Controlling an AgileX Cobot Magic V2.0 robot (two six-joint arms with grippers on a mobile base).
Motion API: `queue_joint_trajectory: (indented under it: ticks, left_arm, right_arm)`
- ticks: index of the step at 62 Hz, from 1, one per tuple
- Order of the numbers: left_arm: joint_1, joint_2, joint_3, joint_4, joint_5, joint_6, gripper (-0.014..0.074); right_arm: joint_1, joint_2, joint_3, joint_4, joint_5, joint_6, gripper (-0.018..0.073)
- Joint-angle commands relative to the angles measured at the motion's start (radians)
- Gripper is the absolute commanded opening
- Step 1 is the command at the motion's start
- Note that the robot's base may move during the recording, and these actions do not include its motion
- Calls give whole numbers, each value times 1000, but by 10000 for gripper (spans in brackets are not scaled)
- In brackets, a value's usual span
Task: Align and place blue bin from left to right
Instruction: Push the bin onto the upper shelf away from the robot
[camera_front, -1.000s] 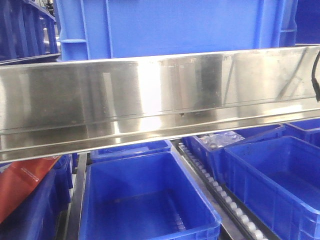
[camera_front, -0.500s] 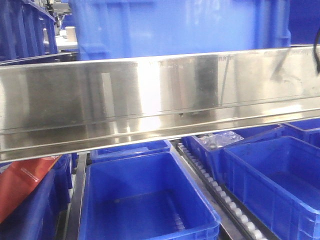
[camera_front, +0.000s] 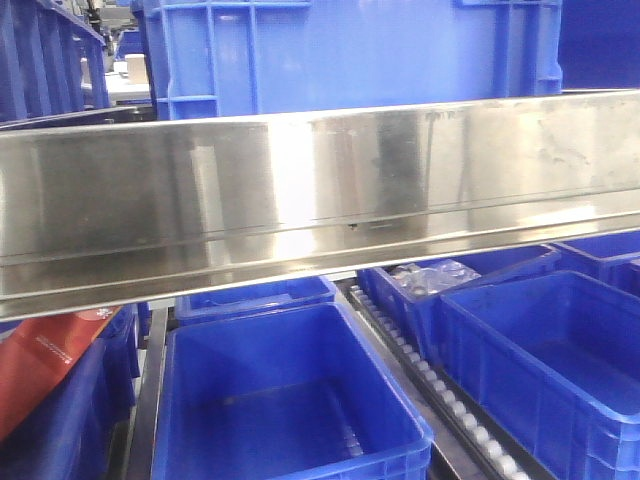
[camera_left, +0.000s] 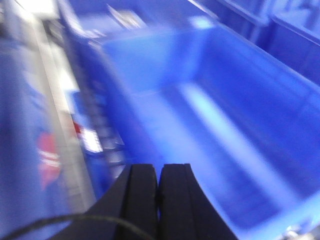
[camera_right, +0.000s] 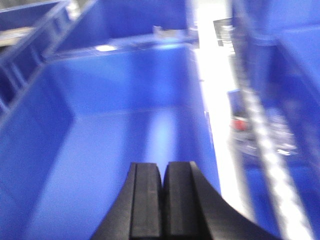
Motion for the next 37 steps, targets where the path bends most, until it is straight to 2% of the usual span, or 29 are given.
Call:
queue_joint_trajectory:
  ticks: [1,14,22,37]
  left_arm:
    - [-4,-86,78,21,-47,2,-6]
    - [-4,-336,383,23,-206,4,-6]
    - [-4,-519,593,23,-318,48,-6]
    - [-4,-867,908,23,-440,57,-6]
  right_arm:
    - [0,-92,99,-14,-66,-34,-79]
    - [2,-357,461,-14,-248,-70,-79]
    - [2,-573,711,-14,-355,-114,-79]
    - [2,-906,1049,-14,-433,-124,-79]
